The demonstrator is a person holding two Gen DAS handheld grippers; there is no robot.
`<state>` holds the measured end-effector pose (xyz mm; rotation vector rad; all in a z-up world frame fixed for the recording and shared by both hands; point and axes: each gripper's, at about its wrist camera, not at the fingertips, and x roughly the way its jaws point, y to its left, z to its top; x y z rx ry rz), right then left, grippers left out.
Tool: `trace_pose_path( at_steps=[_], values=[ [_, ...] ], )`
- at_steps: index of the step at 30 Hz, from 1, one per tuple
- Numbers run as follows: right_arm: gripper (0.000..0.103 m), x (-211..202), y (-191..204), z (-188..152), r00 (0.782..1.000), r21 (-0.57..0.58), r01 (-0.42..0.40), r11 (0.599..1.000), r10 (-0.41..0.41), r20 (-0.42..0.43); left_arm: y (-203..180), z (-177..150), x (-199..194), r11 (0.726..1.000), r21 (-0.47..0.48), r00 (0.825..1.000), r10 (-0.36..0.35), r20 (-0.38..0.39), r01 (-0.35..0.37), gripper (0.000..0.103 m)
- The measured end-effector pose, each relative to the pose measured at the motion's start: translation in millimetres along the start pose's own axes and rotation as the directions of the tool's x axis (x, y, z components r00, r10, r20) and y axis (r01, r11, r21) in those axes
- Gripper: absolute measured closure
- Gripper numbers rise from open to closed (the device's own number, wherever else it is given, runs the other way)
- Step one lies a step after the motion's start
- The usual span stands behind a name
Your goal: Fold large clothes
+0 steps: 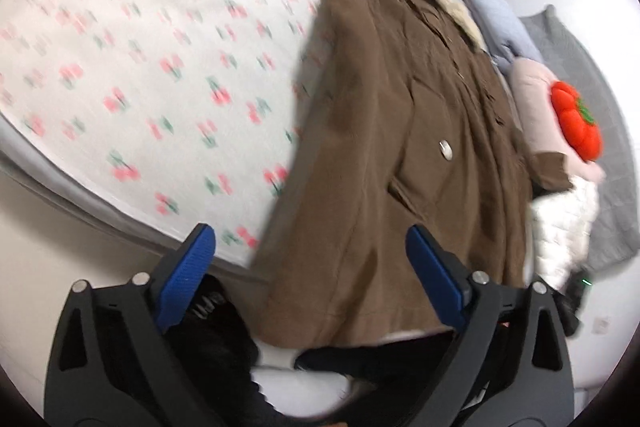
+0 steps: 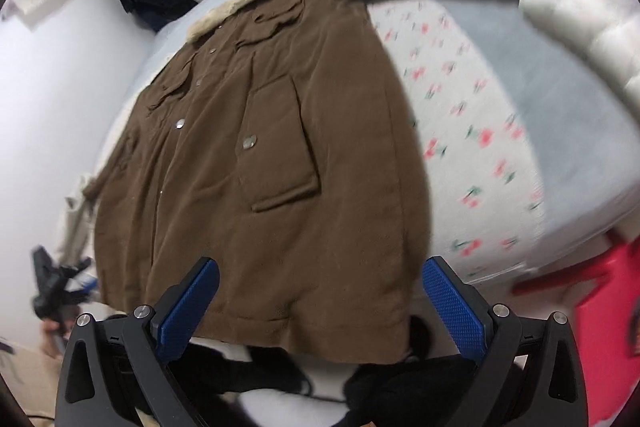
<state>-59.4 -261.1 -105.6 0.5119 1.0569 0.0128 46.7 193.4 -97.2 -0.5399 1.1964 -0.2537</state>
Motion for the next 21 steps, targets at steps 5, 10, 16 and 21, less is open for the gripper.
trace_pose_path(
  at_steps=[5,10,16,21],
  values=[
    [0.002,30.3,-15.6,-6.0,0.995,0.1,-0.088,0.991,0.092,-0.044,-5.9,-13.4,27.4,0.989,0.015,0.985,-0.142,-0.096,0.144,0.036],
    [0.092,24.9,-8.7,-16.4,1.0,0.091,-0.012,0.996,0.012,-0.002,-16.4,-14.7,15.8,0.995,0.038,0.993,-0.09,-0.072,0.093,0.088],
    [0.095,-59.3,-13.9,-18.2,0.981,0.073,0.017,0.997,-0.031,0.19,-25.6,-7.5,-73.9,0.996,0.081,0.987,-0.041,0.154,0.029,0.09],
    [0.095,-54.9,-35.3,-16.5,0.98,0.102,0.142,0.985,-0.155,0.127,4.1,-16.0,-6.5,0.971,0.1,0.976,0.216,0.023,-0.218,0.089]
  ],
)
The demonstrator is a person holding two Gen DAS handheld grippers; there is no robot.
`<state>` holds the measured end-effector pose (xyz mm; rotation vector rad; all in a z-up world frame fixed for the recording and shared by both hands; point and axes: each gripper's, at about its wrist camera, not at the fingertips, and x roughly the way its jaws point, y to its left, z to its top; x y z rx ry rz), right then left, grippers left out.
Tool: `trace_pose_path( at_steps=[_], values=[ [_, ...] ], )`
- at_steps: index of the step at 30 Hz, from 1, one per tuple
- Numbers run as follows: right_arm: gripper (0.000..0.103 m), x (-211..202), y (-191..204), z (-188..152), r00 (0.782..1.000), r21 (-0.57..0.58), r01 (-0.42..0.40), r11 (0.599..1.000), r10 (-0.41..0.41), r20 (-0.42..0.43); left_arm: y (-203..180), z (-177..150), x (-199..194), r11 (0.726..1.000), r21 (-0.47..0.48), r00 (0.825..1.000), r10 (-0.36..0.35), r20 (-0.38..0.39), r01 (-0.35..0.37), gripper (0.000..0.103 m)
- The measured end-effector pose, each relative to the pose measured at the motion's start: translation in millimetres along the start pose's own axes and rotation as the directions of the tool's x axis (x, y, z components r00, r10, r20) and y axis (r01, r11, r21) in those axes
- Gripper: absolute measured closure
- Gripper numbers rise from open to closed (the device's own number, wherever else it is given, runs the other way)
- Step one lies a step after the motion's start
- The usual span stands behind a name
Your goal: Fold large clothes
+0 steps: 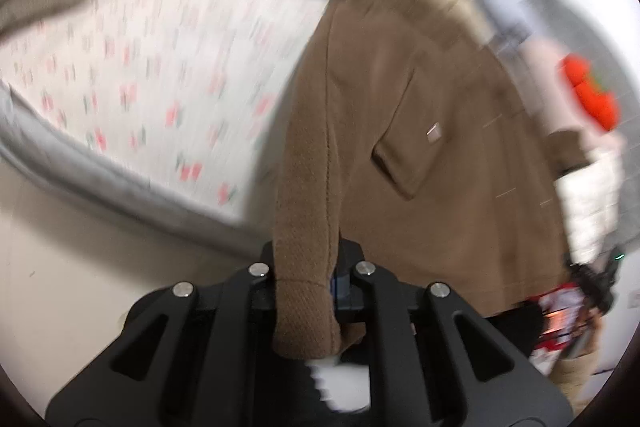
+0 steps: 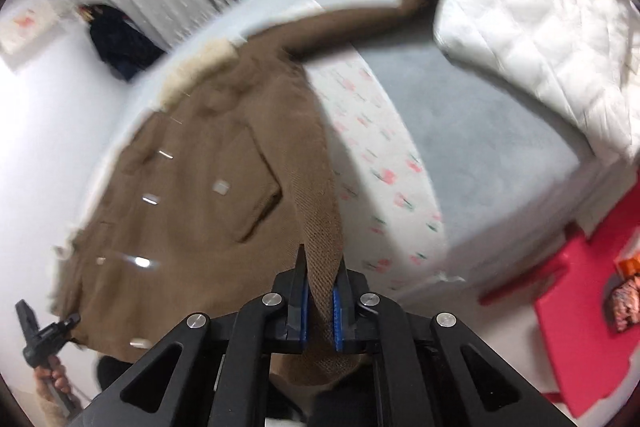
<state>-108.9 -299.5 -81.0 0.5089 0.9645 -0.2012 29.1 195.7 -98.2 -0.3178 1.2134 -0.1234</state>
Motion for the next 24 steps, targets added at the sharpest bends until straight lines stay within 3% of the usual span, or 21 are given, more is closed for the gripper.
trace_pose_path(
  at_steps=[2,4,5,7,9,10,11,13,19,21,24],
  values=[
    [0.095,40.0,-8.8,-6.4,0.991,-0.002,0.077,0.997,-0.076,-0.107,3.1,-6.2,29.2,0.999,0.006,0.999,0.047,-0.026,-0.047,0.087],
    [0.092,64.3,-13.3,-9.5,0.982,0.023,0.114,0.993,-0.109,-0.156,-0.4,-4.9,26.8,0.997,0.009,0.997,0.072,-0.01,-0.072,0.083],
    [0.09,68.5,-12.2,-9.1,0.98,0.031,0.125,0.992,-0.119,-0.157,-2.3,-3.3,23.2,0.996,0.008,0.996,0.084,-0.009,-0.084,0.074],
    [0.071,61.3,-8.3,-5.7,0.971,0.008,0.191,0.982,-0.188,-0.147,-5.9,3.0,8.4,0.989,0.007,0.989,0.145,0.016,-0.145,0.062],
    [0.059,47.7,-3.3,3.2,0.959,-0.036,0.257,0.966,-0.26,-0.11,-10.2,15.2,-12.3,0.983,0.01,0.979,0.182,0.094,-0.183,0.043],
    [0.049,40.8,0.2,8.8,0.957,-0.055,0.272,0.961,-0.276,-0.087,-11.2,24.6,-23.2,0.983,0.006,0.974,0.179,0.141,-0.182,0.026],
    [0.044,33.2,4.5,17.1,0.962,-0.063,0.263,0.963,-0.267,-0.058,-13.8,34.5,-30.2,0.986,0.007,0.969,0.164,0.185,-0.168,0.021],
    [0.028,27.2,12.2,35.6,0.978,-0.066,0.205,0.976,-0.207,-0.018,-20.1,58.9,-35.4,0.991,0.031,0.966,0.116,0.23,-0.127,0.021],
    [0.026,78.7,52.4,114.7,0.999,-0.091,0.041,0.995,-0.04,0.013,-52.5,137.7,12.3,0.995,0.067,0.965,0.052,0.256,-0.072,0.021],
    [0.026,110.6,65.9,142.1,1.0,-0.09,0.01,0.996,-0.01,0.002,-59.3,161.6,28.4,0.995,0.063,0.961,0.051,0.272,-0.071,0.021],
    [0.026,147.9,78.5,171.4,0.999,-0.109,0.033,0.993,-0.032,0.014,-70.4,194.8,56.0,0.998,0.033,0.967,0.051,0.249,-0.062,0.021]
  ],
)
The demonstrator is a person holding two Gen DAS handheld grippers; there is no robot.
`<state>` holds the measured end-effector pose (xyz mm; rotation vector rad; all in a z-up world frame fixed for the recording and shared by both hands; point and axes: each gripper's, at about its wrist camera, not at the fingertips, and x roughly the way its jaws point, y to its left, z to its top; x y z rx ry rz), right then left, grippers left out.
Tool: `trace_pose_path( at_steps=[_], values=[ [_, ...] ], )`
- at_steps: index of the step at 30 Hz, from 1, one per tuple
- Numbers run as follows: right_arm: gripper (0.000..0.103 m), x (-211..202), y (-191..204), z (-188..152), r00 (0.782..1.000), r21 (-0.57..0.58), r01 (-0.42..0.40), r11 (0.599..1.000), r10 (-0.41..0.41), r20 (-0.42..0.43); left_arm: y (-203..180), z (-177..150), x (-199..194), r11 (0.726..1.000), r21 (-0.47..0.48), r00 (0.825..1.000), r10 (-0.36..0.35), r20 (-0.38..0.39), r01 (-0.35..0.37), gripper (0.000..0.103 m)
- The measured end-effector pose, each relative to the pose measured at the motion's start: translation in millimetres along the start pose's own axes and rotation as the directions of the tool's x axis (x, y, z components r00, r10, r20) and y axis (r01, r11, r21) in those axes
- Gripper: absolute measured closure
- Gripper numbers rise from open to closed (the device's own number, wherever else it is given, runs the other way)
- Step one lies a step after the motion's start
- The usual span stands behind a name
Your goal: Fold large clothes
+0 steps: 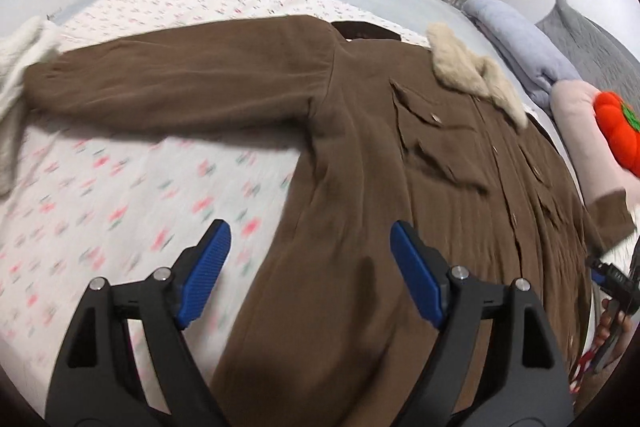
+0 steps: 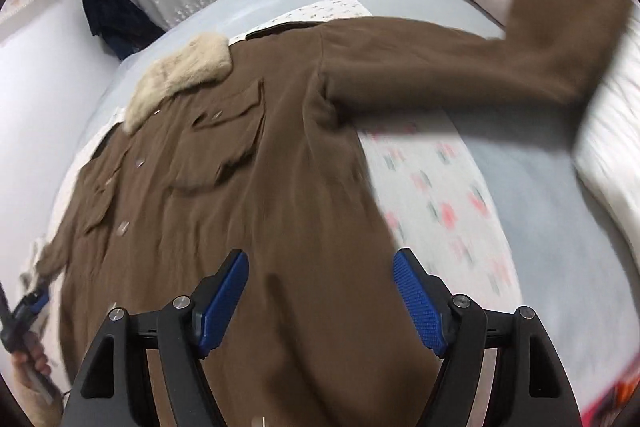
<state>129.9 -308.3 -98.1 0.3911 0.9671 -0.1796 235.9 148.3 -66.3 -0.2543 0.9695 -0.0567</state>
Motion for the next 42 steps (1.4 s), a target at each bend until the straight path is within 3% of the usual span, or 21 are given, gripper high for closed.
trace_pose_path(
  at_steps=[3,4,5,6,7,9,11,13,15,17,22,25,28,31,34,36,37,38,39,40,42],
  values=[
    [0.03,30.0,4.9,21.4,1.0,0.015,0.024,1.0,-0.025,0.014,-9.1,16.6,28.8,0.998,-0.012,0.998,-0.056,-0.018,0.056,0.027],
    [0.037,38.6,4.4,26.6,1.0,0.026,0.016,1.0,-0.016,0.022,-13.4,20.8,38.8,0.997,0.001,0.997,-0.072,-0.015,0.072,0.044],
    [0.044,46.0,3.7,30.3,0.999,0.027,0.007,1.0,-0.008,0.037,-18.2,21.4,43.0,0.997,0.017,0.997,-0.079,-0.017,0.079,0.074],
    [0.064,50.2,3.0,31.1,0.999,0.023,0.011,1.0,-0.012,0.046,-21.2,21.5,48.4,0.998,0.041,0.999,-0.052,-0.013,0.052,0.092],
    [0.088,54.9,3.2,32.5,0.998,0.0,0.052,0.999,-0.051,0.044,-21.1,19.8,48.4,0.998,0.053,1.0,-0.026,0.006,0.026,0.097],
    [0.092,51.0,0.5,32.4,0.991,-0.021,0.106,0.994,-0.104,0.079,-10.8,15.4,41.7,1.0,0.017,0.998,0.0,0.06,-0.001,0.097],
    [0.093,47.3,-3.3,32.4,0.977,-0.019,0.176,0.984,-0.172,0.127,-3.4,8.2,53.7,0.999,0.007,0.997,0.036,0.063,-0.037,0.096],
    [0.093,67.9,-4.5,28.8,0.966,-0.042,0.239,0.97,-0.233,0.108,-9.3,2.1,61.7,0.993,0.066,0.992,0.089,0.09,-0.095,0.095],
    [0.092,72.1,6.3,28.5,0.944,-0.082,0.311,0.947,-0.297,0.146,-12.7,1.7,59.6,0.989,0.087,0.989,0.109,0.099,-0.117,0.095],
    [0.09,71.5,9.0,29.7,0.931,-0.1,0.347,0.932,-0.33,0.159,-6.7,1.8,53.6,0.992,0.071,0.99,0.099,0.097,-0.106,0.077],
    [0.051,44.1,5.0,23.7,0.925,-0.048,0.335,0.941,-0.319,0.207,19.6,2.3,13.2,0.993,0.005,0.982,0.115,0.15,-0.117,0.025],
    [0.037,15.6,20.9,14.1,0.928,-0.07,0.294,0.953,-0.267,0.26,59.6,12.2,-11.2,0.982,-0.102,0.963,0.177,0.203,-0.159,0.018],
    [0.028,-2.4,42.1,6.0,0.933,-0.13,0.255,0.958,-0.208,0.294,121.3,23.9,-20.8,0.942,-0.28,0.95,0.245,0.192,-0.186,0.013],
    [0.025,-10.2,61.5,-3.4,0.94,-0.196,0.241,0.951,-0.178,0.29,191.3,36.5,-17.3,0.856,-0.467,0.928,0.332,0.168,-0.222,0.013],
    [0.023,-14.2,76.0,-12.5,0.949,-0.239,0.233,0.943,-0.166,0.268,234.1,51.3,4.2,0.799,-0.544,0.926,0.364,0.099,-0.257,0.013],
    [0.023,-11.0,84.8,-15.4,0.957,-0.252,0.219,0.943,-0.157,0.246,255.4,61.6,19.2,0.761,-0.586,0.917,0.392,0.073,-0.279,0.02],
    [0.023,-8.8,90.5,-16.7,0.96,-0.259,0.209,0.943,-0.148,0.236,260.7,66.4,24.5,0.727,-0.617,0.904,0.423,0.059,-0.301,0.03],
    [0.023,-5.0,96.0,-17.3,0.963,-0.266,0.203,0.942,-0.143,0.227,262.7,73.0,25.6,0.697,-0.647,0.889,0.454,0.064,-0.31,0.064],
    [0.023,-0.6,101.3,-17.7,0.966,-0.274,0.199,0.941,-0.141,0.218,262.9,78.4,24.9,0.713,-0.641,0.893,0.441,0.096,-0.283,0.096],
    [0.023,2.5,107.0,-18.6,0.967,-0.285,0.198,0.938,-0.14,0.211,254.2,91.4,25.1,0.75,-0.593,0.891,0.439,0.117,-0.292,0.097],
    [0.023,7.7,116.7,-23.2,0.969,-0.307,0.202,0.93,-0.144,0.202,228.2,111.0,0.1,0.803,-0.498,0.817,0.505,0.279,-0.327,0.097]
  ],
)
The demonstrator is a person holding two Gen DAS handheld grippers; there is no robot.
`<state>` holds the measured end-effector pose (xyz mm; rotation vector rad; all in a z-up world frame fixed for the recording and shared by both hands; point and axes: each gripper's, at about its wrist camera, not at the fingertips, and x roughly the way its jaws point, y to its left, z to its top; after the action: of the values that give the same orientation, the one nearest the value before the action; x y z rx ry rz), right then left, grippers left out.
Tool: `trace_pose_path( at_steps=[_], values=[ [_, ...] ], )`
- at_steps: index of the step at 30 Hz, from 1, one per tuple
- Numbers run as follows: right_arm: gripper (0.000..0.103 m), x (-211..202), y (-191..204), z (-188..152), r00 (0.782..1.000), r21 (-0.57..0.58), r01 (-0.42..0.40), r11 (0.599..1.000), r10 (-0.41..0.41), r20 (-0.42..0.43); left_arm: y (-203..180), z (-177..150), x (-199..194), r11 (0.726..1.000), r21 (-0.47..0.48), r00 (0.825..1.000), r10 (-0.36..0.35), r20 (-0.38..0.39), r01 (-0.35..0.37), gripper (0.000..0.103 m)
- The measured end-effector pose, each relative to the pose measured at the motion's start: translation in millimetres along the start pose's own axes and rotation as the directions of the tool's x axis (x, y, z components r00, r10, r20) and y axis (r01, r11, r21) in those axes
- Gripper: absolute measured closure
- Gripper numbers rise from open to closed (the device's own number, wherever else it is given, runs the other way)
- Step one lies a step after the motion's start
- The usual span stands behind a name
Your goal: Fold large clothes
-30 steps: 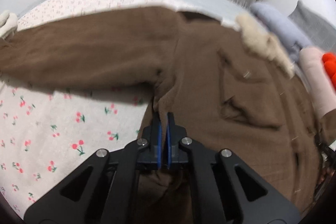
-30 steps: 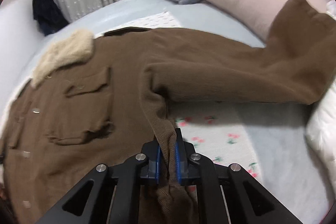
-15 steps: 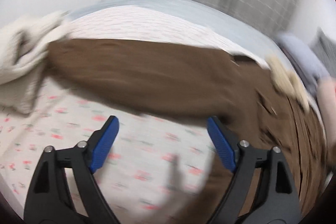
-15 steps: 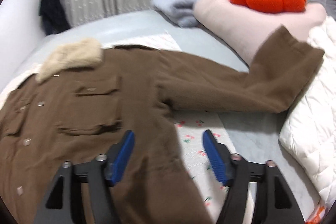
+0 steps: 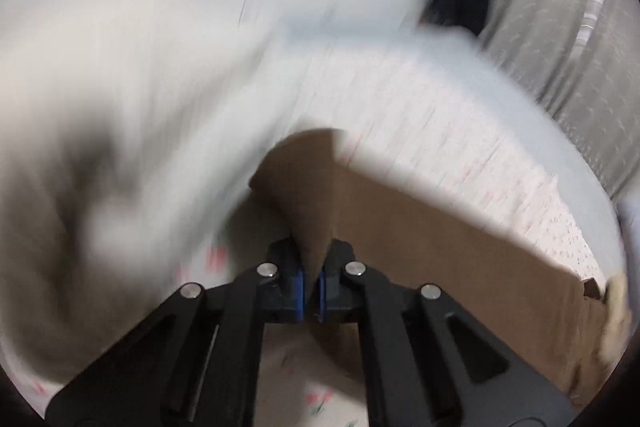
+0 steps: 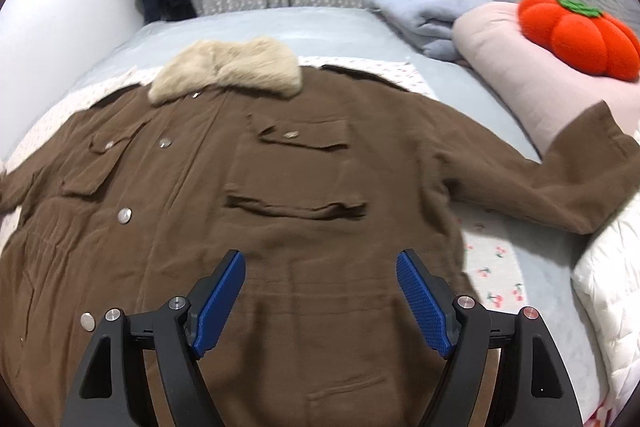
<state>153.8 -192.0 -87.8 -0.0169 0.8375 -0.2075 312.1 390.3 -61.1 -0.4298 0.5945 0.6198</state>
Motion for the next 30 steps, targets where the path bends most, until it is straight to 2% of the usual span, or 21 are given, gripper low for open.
trace_pose_path(
  at_steps=[1,2,3,4,6,8,9,10,11,12,13,14,17,20,22,24,27,28,30],
  values=[
    [0.023,3.0,3.5,-0.9,1.0,-0.012,0.007,1.0,-0.007,-0.005,-7.7,6.5,-15.0,0.999,0.038,0.996,-0.011,0.086,0.008,0.097],
    [0.023,5.2,5.7,-1.6,1.0,-0.021,0.016,1.0,-0.016,-0.011,-13.9,11.9,-27.2,0.998,0.066,0.985,0.012,0.172,-0.024,0.096],
    [0.023,7.3,6.7,-2.3,1.0,-0.025,0.023,0.999,-0.023,-0.015,-18.1,15.4,-29.8,0.993,0.094,0.972,0.045,0.231,-0.069,0.096],
    [0.023,9.9,5.6,-3.1,0.999,-0.022,0.03,0.999,-0.031,-0.021,-25.0,16.0,-21.1,0.98,0.142,0.964,0.102,0.245,-0.14,0.096],
    [0.023,13.4,-0.6,-4.9,0.999,-0.003,0.031,1.0,-0.031,-0.032,-37.5,10.1,6.0,0.942,0.233,0.961,0.197,0.193,-0.24,0.094],
    [0.023,17.0,-9.9,-6.3,0.999,0.027,0.021,0.999,-0.019,-0.048,-47.4,-3.3,39.5,0.889,0.338,0.95,0.304,0.068,-0.309,0.084],
    [0.023,17.4,-15.4,-6.9,0.999,0.04,0.015,0.999,-0.013,-0.053,-48.7,-9.6,49.6,0.877,0.359,0.94,0.342,-0.003,-0.318,0.083],
    [0.023,17.1,-22.0,-7.0,0.998,0.053,0.014,0.999,-0.011,-0.055,-49.1,-13.1,51.9,0.877,0.359,0.934,0.356,-0.035,-0.32,0.078],
    [0.023,15.6,-29.5,-6.8,0.999,0.062,0.019,0.998,-0.016,-0.052,-47.4,-17.3,48.6,0.889,0.345,0.939,0.339,-0.056,-0.301,0.061],
    [0.023,13.6,-37.0,-6.3,0.999,0.071,0.028,0.997,-0.025,-0.047,-52.1,-18.7,44.7,0.901,0.336,0.948,0.311,-0.064,-0.273,0.048],
    [0.023,10.7,-46.7,-5.1,0.998,0.081,0.043,0.996,-0.04,-0.039,-56.1,-19.5,38.4,0.915,0.328,0.96,0.271,-0.071,-0.234,0.027],
    [0.023,7.2,-57.0,-3.4,0.998,0.093,0.06,0.994,-0.057,-0.032,-58.0,-19.0,28.5,0.927,0.322,0.971,0.227,-0.073,-0.192,0.023],
    [0.023,-4.8,-97.4,3.7,0.993,0.16,0.114,0.98,-0.113,-0.012,-74.4,-22.6,3.3,0.931,0.357,0.985,0.128,-0.118,-0.078,0.023],
    [0.023,-21.5,-146.1,12.0,0.98,0.248,0.19,0.95,-0.2,0.015,-100.1,-31.8,-31.5,0.917,0.397,0.987,0.033,-0.158,0.033,0.021],
    [0.019,-33.5,-182.6,15.8,0.965,0.325,0.237,0.915,-0.261,0.03,-120.4,-39.9,-51.6,0.902,0.42,0.983,-0.024,-0.18,0.099,0.02],
    [0.018,-41.0,-216.7,17.4,0.955,0.403,0.255,0.879,-0.294,0.035,-145.5,-51.5,-75.0,0.878,0.445,0.973,-0.091,-0.21,0.178,0.02],
    [0.017,-41.3,-269.9,19.4,0.955,0.53,0.236,0.814,-0.296,0.029,-195.3,-77.2,-111.3,0.816,0.502,0.951,-0.18,-0.251,0.287,0.02],
    [0.017,-37.7,-285.0,20.5,0.96,0.565,0.212,0.797,-0.278,0.032,-218.3,-90.5,-125.2,0.784,0.523,0.937,-0.219,-0.271,0.334,0.02],
    [0.018,-25.4,-308.7,23.6,0.978,0.62,0.132,0.773,-0.203,0.045,-251.6,-114.5,-148.8,0.738,0.54,0.911,-0.276,-0.306,0.405,0.02]
  ],
)
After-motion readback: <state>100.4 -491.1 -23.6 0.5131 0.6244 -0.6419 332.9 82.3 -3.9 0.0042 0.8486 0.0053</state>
